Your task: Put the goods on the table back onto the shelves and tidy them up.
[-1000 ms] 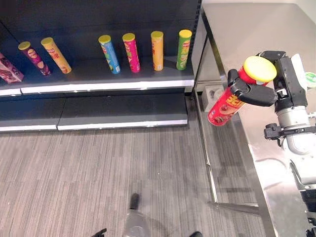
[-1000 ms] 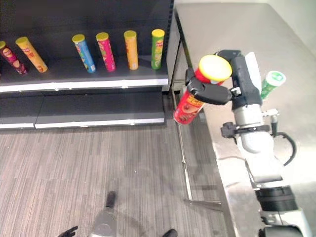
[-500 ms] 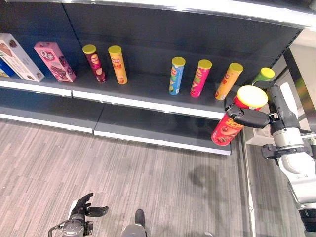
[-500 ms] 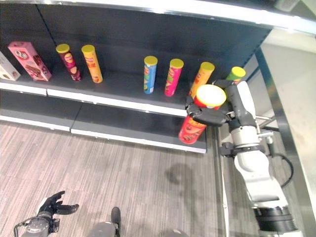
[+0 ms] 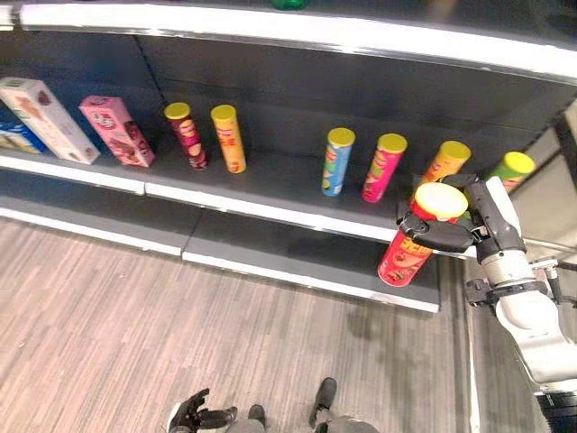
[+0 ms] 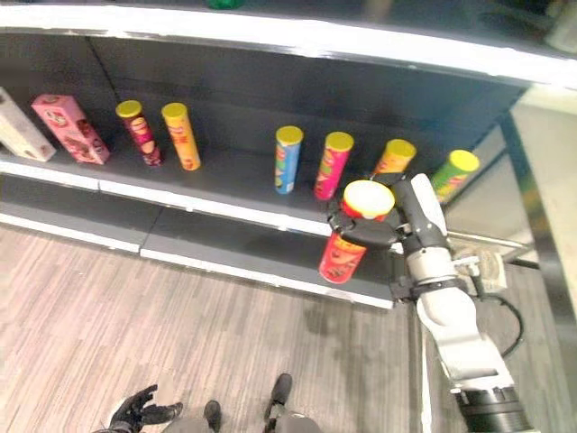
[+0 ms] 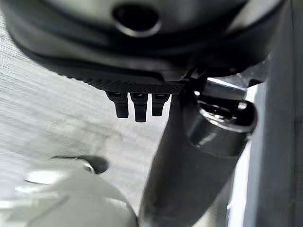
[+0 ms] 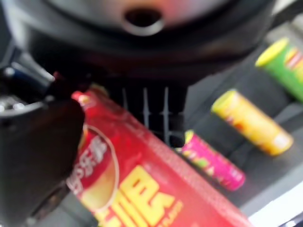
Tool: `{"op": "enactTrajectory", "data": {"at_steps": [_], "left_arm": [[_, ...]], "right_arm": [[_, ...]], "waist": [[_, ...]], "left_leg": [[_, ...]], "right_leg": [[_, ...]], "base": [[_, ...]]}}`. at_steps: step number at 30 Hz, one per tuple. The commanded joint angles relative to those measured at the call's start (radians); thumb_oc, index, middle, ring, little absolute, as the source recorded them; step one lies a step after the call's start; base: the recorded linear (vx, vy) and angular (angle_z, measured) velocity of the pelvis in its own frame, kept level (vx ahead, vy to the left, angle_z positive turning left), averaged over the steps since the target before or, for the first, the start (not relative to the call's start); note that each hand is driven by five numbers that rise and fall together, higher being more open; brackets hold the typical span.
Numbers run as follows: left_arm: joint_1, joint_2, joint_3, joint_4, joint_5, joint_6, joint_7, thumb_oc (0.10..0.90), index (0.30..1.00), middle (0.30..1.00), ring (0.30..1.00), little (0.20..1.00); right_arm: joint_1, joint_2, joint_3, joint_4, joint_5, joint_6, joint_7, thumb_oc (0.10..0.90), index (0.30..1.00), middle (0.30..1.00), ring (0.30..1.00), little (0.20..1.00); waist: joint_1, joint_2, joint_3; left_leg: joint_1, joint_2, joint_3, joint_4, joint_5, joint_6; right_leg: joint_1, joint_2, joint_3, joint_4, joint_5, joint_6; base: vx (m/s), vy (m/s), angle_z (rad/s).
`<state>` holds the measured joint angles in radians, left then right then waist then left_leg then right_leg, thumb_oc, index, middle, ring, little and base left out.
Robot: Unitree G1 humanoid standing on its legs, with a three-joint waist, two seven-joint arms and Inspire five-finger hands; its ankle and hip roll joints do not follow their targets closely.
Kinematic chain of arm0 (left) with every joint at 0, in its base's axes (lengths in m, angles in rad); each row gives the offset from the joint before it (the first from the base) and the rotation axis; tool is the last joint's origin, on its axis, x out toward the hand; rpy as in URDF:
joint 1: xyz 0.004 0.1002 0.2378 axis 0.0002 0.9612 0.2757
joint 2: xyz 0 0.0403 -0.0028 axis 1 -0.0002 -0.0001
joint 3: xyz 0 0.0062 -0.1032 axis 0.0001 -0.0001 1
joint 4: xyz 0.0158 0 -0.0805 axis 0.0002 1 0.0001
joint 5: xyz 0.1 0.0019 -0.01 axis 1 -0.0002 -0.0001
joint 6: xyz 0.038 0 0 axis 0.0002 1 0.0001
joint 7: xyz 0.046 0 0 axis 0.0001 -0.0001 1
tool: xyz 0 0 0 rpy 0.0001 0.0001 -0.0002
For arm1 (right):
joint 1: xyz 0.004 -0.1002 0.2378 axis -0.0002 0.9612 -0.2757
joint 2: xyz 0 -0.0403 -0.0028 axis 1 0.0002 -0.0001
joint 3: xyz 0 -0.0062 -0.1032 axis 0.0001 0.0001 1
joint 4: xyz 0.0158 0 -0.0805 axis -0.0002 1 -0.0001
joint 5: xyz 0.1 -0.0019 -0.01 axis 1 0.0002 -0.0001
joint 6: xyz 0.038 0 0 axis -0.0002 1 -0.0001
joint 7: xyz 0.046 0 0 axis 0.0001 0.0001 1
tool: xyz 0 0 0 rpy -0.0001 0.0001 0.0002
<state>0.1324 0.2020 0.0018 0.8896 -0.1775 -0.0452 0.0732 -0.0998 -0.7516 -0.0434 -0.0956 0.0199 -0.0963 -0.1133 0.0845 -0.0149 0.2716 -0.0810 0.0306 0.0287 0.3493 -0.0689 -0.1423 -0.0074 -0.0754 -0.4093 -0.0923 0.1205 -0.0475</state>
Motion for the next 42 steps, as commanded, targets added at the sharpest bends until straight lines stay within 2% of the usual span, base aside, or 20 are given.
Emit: {"op": "enactTrajectory", "data": {"at_steps": [1, 3, 4, 5, 6, 7, 8, 11, 12, 16, 18, 19, 21, 25, 27, 28, 30, 32, 36, 42], "left_arm": [[0.011, 0.078, -0.052, -0.016, -0.01, -0.015, 0.006, 0.8, 0.9, 0.9, 0.9, 0.9], [0.013, 0.084, -0.064, -0.009, -0.001, -0.014, 0.016, 0.8, 0.9, 0.9, 0.9, 0.9], [0.01, 0.089, -0.073, -0.011, 0.001, -0.013, 0.026, 0.8, 0.9, 0.9, 0.9, 0.9], [0.011, 0.088, -0.073, -0.01, 0.001, -0.013, 0.026, 0.8, 0.9, 0.9, 0.9, 0.9], [0.008, 0.089, -0.074, -0.004, 0.004, -0.014, 0.036, 0.8, 0.9, 0.9, 0.9, 0.9], [0.012, 0.082, -0.076, 0.002, 0.013, -0.012, 0.035, 0.8, 0.9, 0.9, 0.9, 0.9], [0.013, 0.079, -0.081, 0.006, 0.031, -0.011, 0.035, 0.8, 0.9, 0.9, 0.9, 0.9], [0.008, 0.089, -0.085, 0.023, 0.051, -0.009, 0.038, 0.8, 0.9, 0.9, 0.9, 0.9], [0.004, 0.097, -0.085, 0.037, 0.065, -0.009, 0.053, 0.8, 0.9, 0.9, 0.9, 0.9], [-0.004, 0.116, -0.078, 0.053, 0.081, -0.009, 0.071, 0.8, 0.9, 0.9, 0.9, 0.9], [0.002, 0.121, -0.054, 0.065, 0.067, -0.003, 0.084, 0.8, 0.9, 0.9, 0.9, 0.9], [0.006, 0.124, -0.05, 0.062, 0.066, -0.003, 0.084, 0.8, 0.9, 0.9, 0.9, 0.9], [0.011, 0.128, -0.051, 0.055, 0.065, 0.0, 0.083, 0.8, 0.9, 0.9, 0.9, 0.9], [0.008, 0.127, -0.06, 0.047, 0.064, -0.002, 0.084, 0.8, 0.9, 0.9, 0.9, 0.9], [-0.009, 0.126, -0.076, 0.024, 0.051, -0.009, 0.084, 0.8, 0.9, 0.9, 0.9, 0.9], [-0.012, 0.127, -0.083, 0.015, 0.055, -0.01, 0.084, 0.8, 0.9, 0.9, 0.9, 0.9], [-0.014, 0.126, -0.082, 0.01, 0.05, -0.01, 0.089, 0.8, 0.9, 0.9, 0.9, 0.9], [-0.002, 0.114, -0.089, -0.013, 0.043, -0.015, 0.093, 0.8, 0.9, 0.9, 0.9, 0.9], [0.011, 0.099, -0.115, -0.008, 0.04, -0.014, 0.103, 0.8, 0.9, 0.9, 0.9, 0.9], [0.012, 0.102, -0.133, -0.007, 0.033, -0.019, 0.114, 0.8, 0.9, 0.9, 0.9, 0.9]], "right_arm": [[-0.125, 0.022, -0.046, -0.12, -0.029, -0.088, -0.059, 0.4, 0.3, 0.3, 0.3, 0.3], [-0.147, 0.047, -0.014, -0.108, -0.052, -0.085, -0.078, 0.4, 0.3, 0.3, 0.3, 0.3], [-0.154, 0.059, 0.006, -0.104, -0.062, -0.081, -0.09, 0.4, 0.3, 0.3, 0.3, 0.3], [-0.155, 0.059, 0.008, -0.103, -0.063, -0.081, -0.091, 0.4, 0.3, 0.3, 0.3, 0.3], [-0.156, 0.061, 0.019, -0.102, -0.071, -0.075, -0.092, 0.4, 0.3, 0.3, 0.3, 0.3], [-0.149, 0.066, 0.012, -0.109, -0.078, -0.072, -0.091, 0.4, 0.3, 0.3, 0.3, 0.3], [-0.138, 0.07, 0.005, -0.114, -0.094, -0.063, -0.093, 0.4, 0.3, 0.3, 0.3, 0.3], [-0.138, 0.086, 0.007, -0.127, -0.108, -0.055, -0.094, 0.4, 0.3, 0.3, 0.3, 0.3], [-0.152, 0.092, 0.011, -0.129, -0.123, -0.048, -0.102, 0.4, 0.3, 0.3, 0.3, 0.3], [-0.198, 0.105, 0.042, -0.116, -0.142, -0.043, -0.113, 0.4, 0.3, 0.3, 0.3, 0.3], [-0.244, 0.132, 0.097, -0.097, -0.149, -0.031, -0.116, 0.4, 0.3, 0.3, 0.3, 0.3], [-0.242, 0.134, 0.108, -0.092, -0.156, -0.029, -0.114, 0.4, 0.3, 0.3, 0.3, 0.3], [-0.241, 0.137, 0.118, -0.091, -0.172, -0.024, -0.114, 0.4, 0.3, 0.3, 0.3, 0.3], [-0.258, 0.136, 0.129, -0.082, -0.182, -0.021, -0.126, 0.4, 0.3, 0.3, 0.3, 0.3], [-0.295, 0.135, 0.144, -0.056, -0.21, -0.012, -0.157, 0.4, 0.3, 0.3, 0.3, 0.3], [-0.284, 0.135, 0.136, -0.041, -0.24, -0.006, -0.18, 0.4, 0.3, 0.3, 0.3, 0.3], [-0.285, 0.137, 0.135, -0.033, -0.263, -0.003, -0.2, 0.4, 0.3, 0.3, 0.3, 0.3], [-0.28, 0.147, 0.13, -0.035, -0.282, 0.007, -0.212, 0.4, 0.3, 0.3, 0.3, 0.3], [-0.289, 0.186, 0.12, -0.016, -0.286, 0.019, -0.257, 0.4, 0.3, 0.3, 0.3, 0.3], [-0.369, 0.203, 0.128, 0.0, -0.321, 0.022, -0.326, 0.4, 0.3, 0.3, 0.3, 0.3]], "waist": [[0.008, -0.025, -0.046], [0.013, -0.026, -0.052], [0.013, -0.015, -0.057], [0.013, -0.014, -0.058], [0.012, 0.011, -0.077], [0.009, 0.025, -0.088], [0.001, 0.038, -0.108], [0.005, 0.031, -0.112], [0.009, 0.027, -0.11], [0.028, 0.016, -0.103], [0.05, 0.017, -0.076], [0.051, 0.018, -0.068], [0.045, 0.017, -0.049], [0.041, 0.022, -0.042], [0.03, 0.02, -0.019], [0.029, 0.007, -0.024], [0.032, 0.002, -0.027], [0.031, 0.002, -0.031], [0.042, 0.032, -0.03], [0.061, 0.066, -0.005]], "left_leg": [[-0.038, 0.046, 0.03, -0.143, 0.015, 0.042], [-0.033, 0.113, 0.008, -0.239, 0.088, 0.031], [-0.041, 0.173, -0.005, -0.334, 0.144, 0.017], [-0.031, 0.176, -0.003, -0.351, 0.153, 0.014], [-0.01, 0.196, -0.002, -0.434, 0.176, -0.005], [-0.005, 0.193, -0.003, -0.437, 0.173, -0.018], [0.009, 0.165, 0.0, -0.437, 0.157, -0.022], [0.034, 0.126, 0.018, -0.437, 0.139, -0.006], [0.052, 0.095, 0.033, -0.437, 0.122, 0.017], [0.079, 0.04, 0.069, -0.437, 0.084, 0.065], [0.128, 0.011, 0.109, -0.437, 0.045, 0.102], [0.139, 0.008, 0.115, -0.437, 0.039, 0.106], [0.161, 0.007, 0.115, -0.437, 0.025, 0.111], [0.159, 0.01, 0.109, -0.437, 0.024, 0.109], [0.153, 0.008, 0.083, -0.437, 0.021, 0.103], [0.151, 0.0, 0.061, -0.437, 0.019, 0.1], [0.145, 0.0, 0.047, -0.437, 0.023, 0.098], [0.128, 0.009, 0.029, -0.437, 0.035, 0.095], [0.081, 0.029, -0.022, -0.437, 0.061, 0.076], [0.045, 0.034, -0.047, -0.437, 0.079, 0.065]], "right_leg": [[0.068, -0.05, 0.062, 0.005, -0.099, 0.169], [0.067, -0.061, 0.068, 0.005, -0.104, 0.179], [0.071, -0.074, 0.073, 0.005, -0.127, 0.189], [0.071, -0.072, 0.074, 0.005, -0.128, 0.188], [0.081, -0.076, 0.076, 0.005, -0.14, 0.201], [0.087, -0.079, 0.074, 0.005, -0.138, 0.205], [0.091, -0.108, 0.07, 0.005, -0.121, 0.216], [0.098, -0.151, 0.08, 0.006, -0.1, 0.232], [0.094, -0.189, 0.089, 0.018, -0.081, 0.246], [0.055, -0.256, 0.112, 0.101, -0.076, 0.265], [0.014, -0.312, 0.079, 0.233, -0.053, 0.258], [0.0, -0.318, 0.073, 0.274, -0.043, 0.259], [-0.041, -0.306, 0.105, 0.332, -0.036, 0.257], [-0.071, -0.27, 0.139, 0.288, -0.038, 0.253], [-0.123, -0.225, 0.191, 0.17, -0.006, 0.264], [-0.107, -0.214, 0.228, 0.113, -0.004, 0.27], [-0.097, -0.211, 0.231, 0.099, 0.005, 0.277], [-0.083, -0.21, 0.208, 0.081, 0.016, 0.273], [-0.051, -0.203, 0.134, 0.057, 0.0, 0.264], [-0.057, -0.206, 0.102, 0.061, -0.011, 0.26]], "base": [[0.13, 0.161, 0.36], [0.15, 0.254, 0.24], [0.13, 0.252, -0.01], [0.19, 0.37, -0.14], [0.15, 0.281, -0.15], [0.23, 0.5, -0.27], [0.19, 0.418, -0.25], [0.13, 0.311, -0.12], [0.08, 0.335, 0.05], [0.06, 0.312, 0.01], [0.08, 0.296, -0.52], [0.06, 0.159, -0.61], [0.07, 0.06, -0.31], [0.04, 0.0, -0.01], [0.11, -0.132, 0.17], [0.14, -0.144, 0.05], [0.12, -0.164, 0.46], [0.11, -0.196, 0.9], [0.08, -0.139, 0.42], [0.0, -0.039, 0.23]]}}
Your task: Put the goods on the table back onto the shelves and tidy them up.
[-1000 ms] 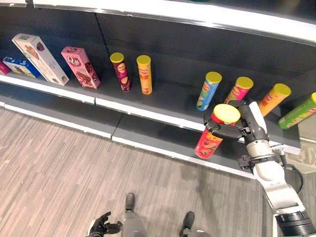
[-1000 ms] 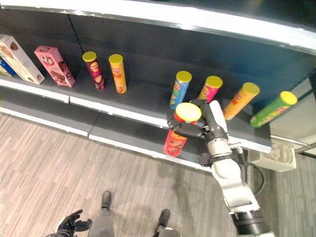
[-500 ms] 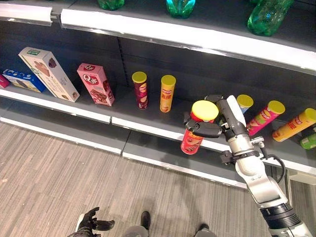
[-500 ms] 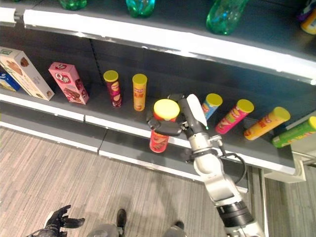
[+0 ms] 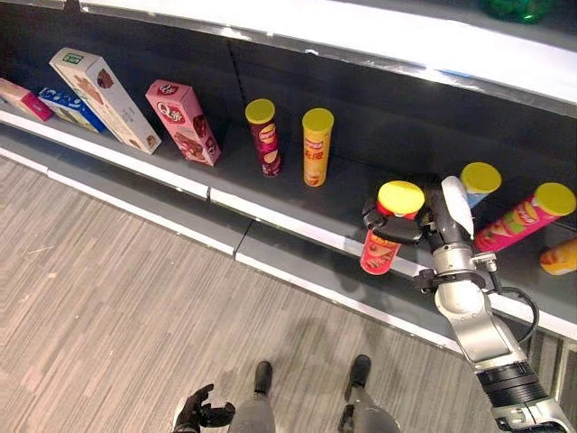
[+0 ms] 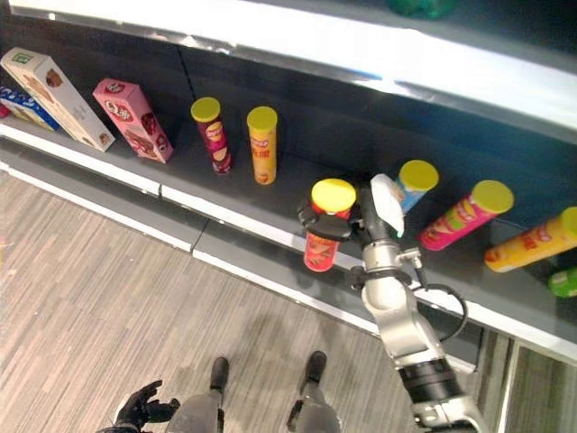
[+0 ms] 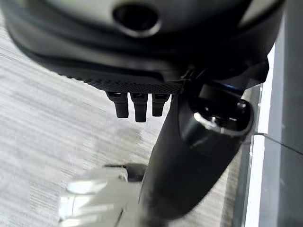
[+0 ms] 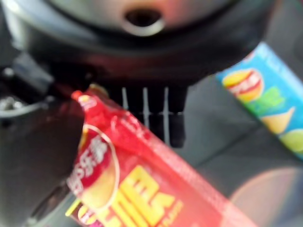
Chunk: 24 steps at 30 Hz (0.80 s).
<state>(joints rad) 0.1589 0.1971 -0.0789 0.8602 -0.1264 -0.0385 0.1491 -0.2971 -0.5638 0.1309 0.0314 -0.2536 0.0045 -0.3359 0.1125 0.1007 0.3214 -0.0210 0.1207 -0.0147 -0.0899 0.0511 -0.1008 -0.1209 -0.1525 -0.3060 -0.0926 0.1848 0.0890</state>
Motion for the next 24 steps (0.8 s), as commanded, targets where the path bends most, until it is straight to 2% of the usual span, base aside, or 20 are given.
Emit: {"op": "enactTrajectory", "data": {"at_steps": [1, 3, 7, 9, 19, 24], "left_arm": [[-0.014, 0.108, -0.057, 0.023, -0.019, -0.027, 0.042, 0.8, 0.9, 0.9, 0.9, 0.9], [-0.01, 0.108, -0.067, 0.011, -0.023, -0.035, 0.061, 0.8, 0.9, 0.9, 0.9, 0.9], [-0.013, 0.107, -0.076, 0.015, -0.024, -0.041, 0.08, 0.8, 0.9, 0.9, 0.9, 0.9], [-0.014, 0.106, -0.094, 0.008, -0.015, -0.046, 0.09, 0.8, 0.9, 0.9, 0.9, 0.9], [-0.034, 0.123, -0.127, -0.042, -0.003, -0.068, 0.108, 0.8, 0.9, 0.9, 0.9, 0.9], [-0.062, 0.131, -0.151, -0.064, -0.014, -0.084, 0.124, 0.8, 0.9, 0.9, 0.9, 0.9]], "right_arm": [[-0.193, 0.016, -0.042, -0.119, -0.067, -0.074, -0.124, 0.4, 0.3, 0.3, 0.3, 0.3], [-0.238, 0.025, -0.05, -0.092, -0.097, -0.062, -0.194, 0.4, 0.3, 0.3, 0.3, 0.3], [-0.267, 0.028, -0.066, -0.061, -0.118, -0.053, -0.265, 0.4, 0.3, 0.3, 0.3, 0.3], [-0.303, 0.019, -0.093, -0.02, -0.131, -0.043, -0.336, 0.4, 0.3, 0.3, 0.3, 0.3], [-0.351, -0.075, -0.155, 0.076, -0.191, 0.007, -0.459, 0.4, 0.3, 0.3, 0.3, 0.3], [-0.433, -0.117, -0.158, 0.203, -0.155, 0.027, -0.546, 0.4, 0.3, 0.3, 0.3, 0.3]], "waist": [[0.037, -0.042, -0.05], [0.05, -0.021, -0.036], [0.061, -0.003, -0.024], [0.074, 0.014, -0.011], [0.097, 0.04, 0.013], [0.111, 0.056, 0.035]], "left_leg": [[-0.022, -0.057, -0.008, 0.003, -0.04, 0.022], [-0.043, -0.06, -0.018, 0.003, -0.032, 0.021], [-0.06, -0.066, -0.028, 0.003, -0.027, 0.02], [-0.083, -0.073, -0.039, 0.003, -0.02, 0.019], [-0.147, -0.087, -0.068, 0.003, -0.005, 0.013], [-0.192, -0.097, -0.08, 0.003, 0.006, 0.01]], "right_leg": [[0.055, -0.131, -0.006, 0.063, -0.077, 0.123], [0.044, -0.137, -0.016, 0.066, -0.079, 0.124], [0.035, -0.143, -0.026, 0.067, -0.079, 0.126], [0.026, -0.152, -0.037, 0.064, -0.076, 0.13], [0.001, -0.168, -0.062, 0.051, -0.069, 0.139], [-0.033, -0.179, -0.068, 0.052, -0.065, 0.144]], "base": [[-0.04, -0.018, 0.12], [-0.04, -0.004, 0.19], [-0.02, 0.015, 0.18], [-0.02, 0.034, 0.26], [-0.01, 0.007, 0.1], [-0.02, -0.001, 0.06]]}}
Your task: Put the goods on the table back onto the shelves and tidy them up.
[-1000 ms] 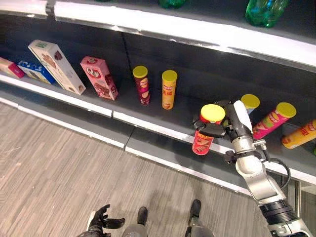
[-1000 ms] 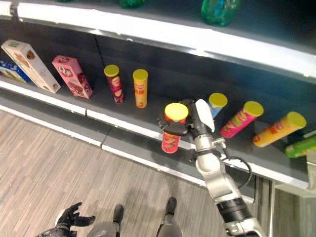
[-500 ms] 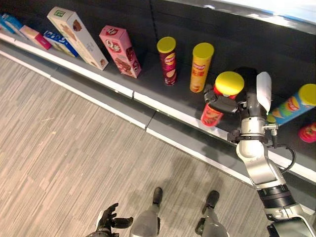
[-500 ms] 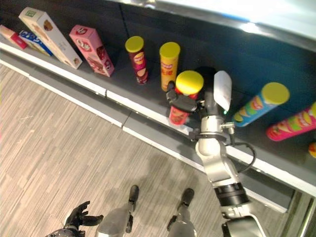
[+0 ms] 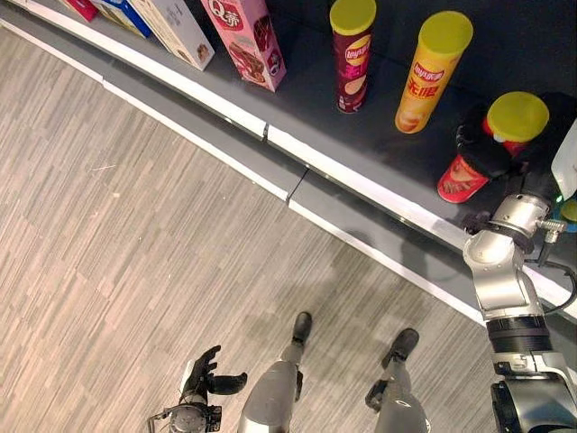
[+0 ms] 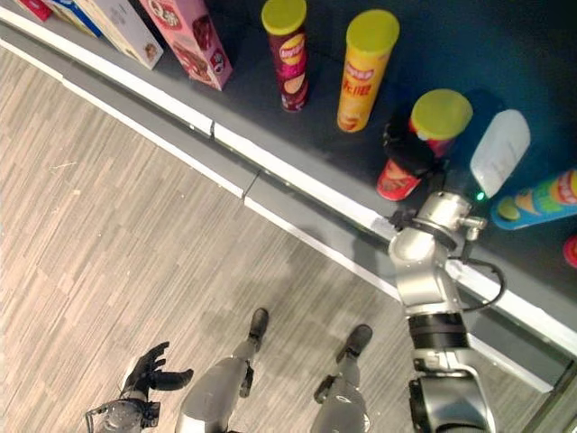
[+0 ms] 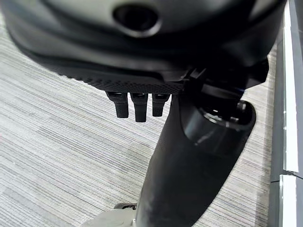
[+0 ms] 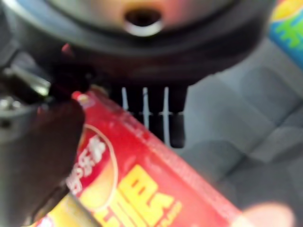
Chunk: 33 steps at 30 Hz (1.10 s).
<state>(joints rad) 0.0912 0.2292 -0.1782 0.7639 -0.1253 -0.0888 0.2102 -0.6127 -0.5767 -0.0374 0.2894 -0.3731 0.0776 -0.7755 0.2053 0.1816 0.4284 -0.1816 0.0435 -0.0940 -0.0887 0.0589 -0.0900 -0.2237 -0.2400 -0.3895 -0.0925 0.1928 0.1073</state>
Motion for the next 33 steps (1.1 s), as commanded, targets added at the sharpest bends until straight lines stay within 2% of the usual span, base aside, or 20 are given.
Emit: {"op": "enactTrajectory", "data": {"at_steps": [1, 14, 33], "left_arm": [[0.003, 0.099, -0.053, 0.032, -0.017, -0.034, 0.064, 0.8, 0.9, 0.9, 0.9, 0.9], [-0.017, 0.09, -0.066, 0.021, -0.017, -0.044, 0.077, 0.8, 0.9, 0.9, 0.9, 0.9], [-0.021, 0.075, -0.079, -0.003, -0.019, -0.045, 0.087, 0.8, 0.9, 0.9, 0.9, 0.9]], "right_arm": [[-0.122, -0.107, 0.008, -0.05, -0.036, -0.044, -0.113, 0.4, 0.3, 0.3, 0.3, 0.3], [-0.142, -0.177, -0.017, 0.003, -0.06, 0.015, -0.18, 0.4, 0.3, 0.3, 0.3, 0.3], [-0.058, -0.131, -0.04, 0.005, -0.022, 0.013, -0.193, 0.4, 0.3, 0.3, 0.3, 0.3]], "waist": [[0.019, -0.023, -0.069], [0.015, 0.002, -0.056], [-0.011, 0.011, -0.049]], "left_leg": [[-0.036, -0.021, -0.002, 0.001, -0.001, -0.002], [-0.07, -0.032, -0.017, 0.001, 0.006, -0.006], [-0.06, -0.035, -0.016, 0.001, -0.001, -0.004]], "right_leg": [[0.068, -0.092, 0.015, 0.052, -0.073, 0.126], [0.043, -0.104, 0.008, 0.066, -0.08, 0.13], [0.05, -0.111, 0.011, 0.068, -0.084, 0.132]], "base": [[-0.01, -0.009, 0.05], [0.0, -0.009, 0.04], [0.0, 0.0, 0.0]]}}
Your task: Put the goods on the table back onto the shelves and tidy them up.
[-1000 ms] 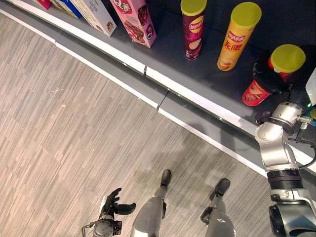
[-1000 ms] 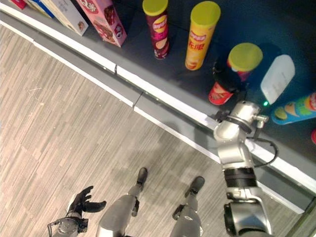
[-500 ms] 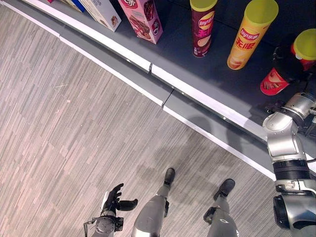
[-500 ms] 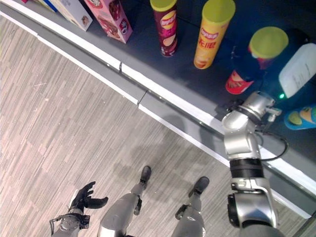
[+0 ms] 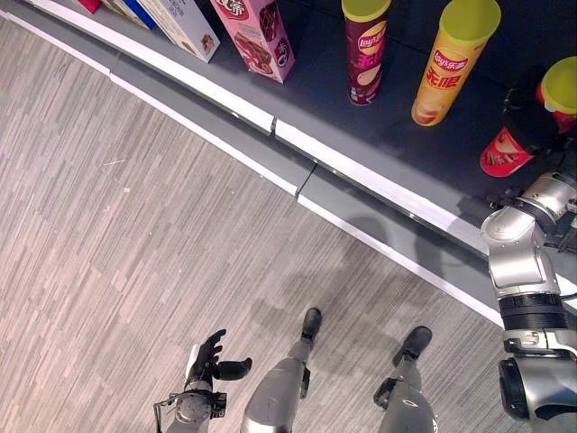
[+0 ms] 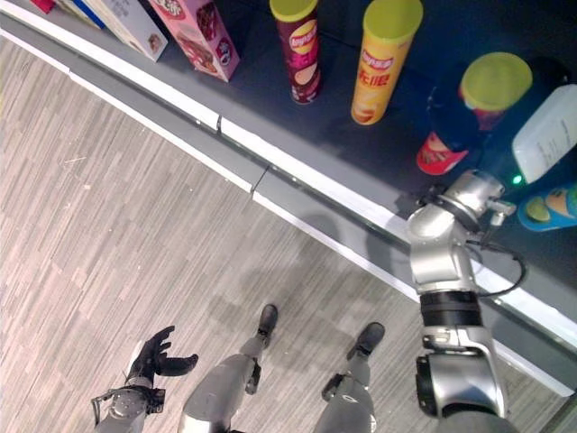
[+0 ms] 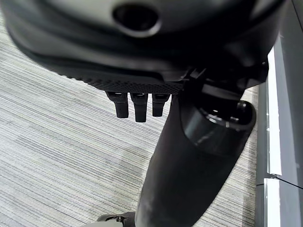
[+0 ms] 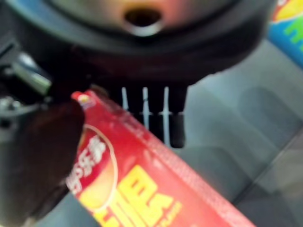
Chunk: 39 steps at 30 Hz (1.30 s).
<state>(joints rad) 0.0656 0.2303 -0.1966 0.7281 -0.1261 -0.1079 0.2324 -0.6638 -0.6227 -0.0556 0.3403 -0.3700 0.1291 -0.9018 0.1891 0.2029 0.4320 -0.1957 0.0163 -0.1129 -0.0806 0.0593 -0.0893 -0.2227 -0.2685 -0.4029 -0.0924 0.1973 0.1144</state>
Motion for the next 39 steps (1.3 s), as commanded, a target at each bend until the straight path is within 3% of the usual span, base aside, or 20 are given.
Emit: {"op": "enactTrajectory", "data": {"at_steps": [1, 2, 3, 9, 16, 21, 24, 26, 28, 29, 31, 32, 33, 39], "left_arm": [[0.005, 0.074, -0.061, 0.032, -0.018, -0.026, 0.065, 0.8, 0.9, 0.9, 0.9, 0.9], [0.006, 0.072, -0.063, 0.032, -0.017, -0.026, 0.063, 0.8, 0.9, 0.9, 0.9, 0.9], [0.005, 0.073, -0.063, 0.03, -0.017, -0.026, 0.063, 0.8, 0.9, 0.9, 0.9, 0.9], [-0.001, 0.071, -0.064, 0.041, -0.012, -0.022, 0.06, 0.8, 0.9, 0.9, 0.9, 0.9], [-0.001, 0.071, -0.051, 0.061, -0.002, -0.003, 0.045, 0.8, 0.9, 0.9, 0.9, 0.9], [0.004, 0.071, 0.006, 0.087, -0.002, 0.017, 0.042, 0.8, 0.9, 0.9, 0.9, 0.9], [0.018, 0.069, 0.023, 0.094, -0.001, 0.023, 0.035, 0.8, 0.9, 0.9, 0.9, 0.9], [0.028, 0.06, 0.045, 0.136, 0.023, 0.043, 0.029, 0.8, 0.9, 0.9, 0.9, 0.9], [0.027, 0.059, 0.054, 0.154, 0.028, 0.049, 0.029, 0.8, 0.9, 0.9, 0.9, 0.9], [0.027, 0.063, 0.081, 0.195, 0.045, 0.06, 0.026, 0.8, 0.9, 0.9, 0.9, 0.9], [0.021, 0.077, 0.106, 0.222, 0.059, 0.067, 0.019, 0.8, 0.9, 0.9, 0.9, 0.9], [0.021, 0.079, 0.107, 0.223, 0.059, 0.066, 0.019, 0.8, 0.9, 0.9, 0.9, 0.9], [0.02, 0.101, 0.125, 0.234, 0.075, 0.073, 0.008, 0.8, 0.9, 0.9, 0.9, 0.9], [0.02, 0.119, 0.172, 0.271, 0.079, 0.075, -0.007, 0.8, 0.9, 0.9, 0.9, 0.9]], "right_arm": [[-0.006, -0.085, -0.022, -0.046, -0.025, -0.039, -0.066, 0.436, 0.354, 0.354, 0.354, 0.354], [0.001, -0.081, -0.025, -0.044, -0.023, -0.039, -0.068, 0.654, 0.681, 0.681, 0.681, 0.681], [0.003, -0.081, -0.027, -0.045, -0.024, -0.039, -0.068, 0.8, 0.9, 0.9, 0.9, 0.9], [0.029, -0.095, -0.031, -0.054, -0.02, -0.042, -0.052, 0.8, 0.9, 0.9, 0.9, 0.9], [0.09, -0.09, -0.067, -0.159, -0.036, -0.053, -0.029, 0.8, 0.9, 0.9, 0.9, 0.9], [0.229, -0.078, -0.103, -0.313, -0.07, -0.075, 0.048, 0.8, 0.9, 0.9, 0.9, 0.9], [0.308, -0.061, -0.134, -0.37, -0.071, -0.089, 0.088, 0.8, 0.9, 0.9, 0.9, 0.9], [0.423, 0.0, -0.164, -0.436, -0.016, -0.14, 0.163, 0.8, 0.9, 0.9, 0.9, 0.9], [0.461, 0.025, -0.166, -0.454, 0.008, -0.157, 0.191, 0.8, 0.9, 0.9, 0.9, 0.9], [0.526, 0.069, -0.159, -0.486, 0.065, -0.19, 0.268, 0.8, 0.9, 0.9, 0.9, 0.9], [0.551, 0.096, -0.138, -0.502, 0.118, -0.221, 0.325, 0.8, 0.9, 0.9, 0.9, 0.9], [0.551, 0.098, -0.138, -0.503, 0.119, -0.221, 0.327, 0.8, 0.9, 0.9, 0.9, 0.9], [0.576, 0.122, -0.135, -0.518, 0.206, -0.26, 0.378, 0.8, 0.9, 0.9, 0.9, 0.9], [0.614, 0.085, -0.173, -0.523, 0.231, -0.278, 0.43, 0.8, 0.9, 0.9, 0.9, 0.9]], "waist": [[0.004, -0.011, -0.053], [0.003, -0.01, -0.052], [0.001, -0.01, -0.052], [-0.009, -0.016, -0.061], [-0.032, -0.056, -0.095], [-0.073, -0.132, -0.13], [-0.088, -0.153, -0.14], [-0.127, -0.184, -0.15], [-0.138, -0.196, -0.149], [-0.161, -0.22, -0.146], [-0.183, -0.24, -0.136], [-0.176, -0.243, -0.134], [-0.185, -0.247, -0.129], [-0.179, -0.235, -0.16]], "left_leg": [[-0.045, -0.008, 0.002, -0.007, -0.001, -0.004], [-0.043, -0.008, 0.001, -0.007, -0.006, -0.006], [-0.048, -0.011, 0.0, -0.007, 0.001, -0.004], [-0.042, -0.016, 0.001, -0.007, -0.002, -0.003], [-0.015, -0.022, 0.017, -0.007, -0.017, 0.006], [0.029, -0.015, 0.063, -0.007, -0.043, 0.018], [0.049, -0.019, 0.08, -0.007, -0.053, 0.025], [0.081, -0.026, 0.107, -0.007, -0.071, 0.037], [0.094, -0.028, 0.12, -0.007, -0.076, 0.042], [0.118, -0.03, 0.155, -0.007, -0.087, 0.051], [0.133, -0.017, 0.199, -0.007, -0.089, 0.053], [0.135, -0.017, 0.207, -0.007, -0.09, 0.053], [0.151, 0.007, 0.252, -0.007, -0.091, 0.05], [0.197, 0.076, 0.383, -0.006, -0.101, 0.043]], "right_leg": [[0.05, -0.083, 0.024, 0.067, -0.088, 0.125], [0.053, -0.082, 0.024, 0.067, -0.092, 0.126], [0.049, -0.085, 0.022, 0.066, -0.085, 0.126], [0.059, -0.089, 0.02, 0.061, -0.079, 0.129], [0.082, -0.094, 0.025, 0.045, -0.063, 0.136], [0.098, -0.089, 0.044, 0.014, -0.024, 0.142], [0.104, -0.092, 0.053, 0.013, -0.017, 0.145], [0.107, -0.099, 0.072, 0.017, 0.002, 0.147], [0.107, -0.1, 0.084, 0.02, 0.01, 0.147], [0.095, -0.1, 0.106, 0.03, 0.037, 0.147], [0.073, -0.098, 0.098, 0.049, 0.074, 0.147], [0.069, -0.097, 0.107, 0.05, 0.075, 0.147], [0.069, -0.098, 0.055, 0.068, 0.066, 0.147], [0.144, -0.143, -0.036, 0.156, 0.015, 0.147]], "base": [[0.0, 0.0, 0.0], [0.0, 0.0, 0.0], [0.0, 0.0, 0.0], [0.0, 0.0, 0.0], [0.0, 0.042, 0.03], [0.03, 0.088, -0.09], [0.02, 0.072, -0.24], [0.03, 0.151, -0.26], [-0.01, 0.117, -0.33], [-0.05, 0.13, -0.52], [-0.08, 0.07, -0.56], [-0.12, 0.042, -0.84], [-0.08, 0.029, -1.23], [-0.08, 0.023, -1.13]]}}
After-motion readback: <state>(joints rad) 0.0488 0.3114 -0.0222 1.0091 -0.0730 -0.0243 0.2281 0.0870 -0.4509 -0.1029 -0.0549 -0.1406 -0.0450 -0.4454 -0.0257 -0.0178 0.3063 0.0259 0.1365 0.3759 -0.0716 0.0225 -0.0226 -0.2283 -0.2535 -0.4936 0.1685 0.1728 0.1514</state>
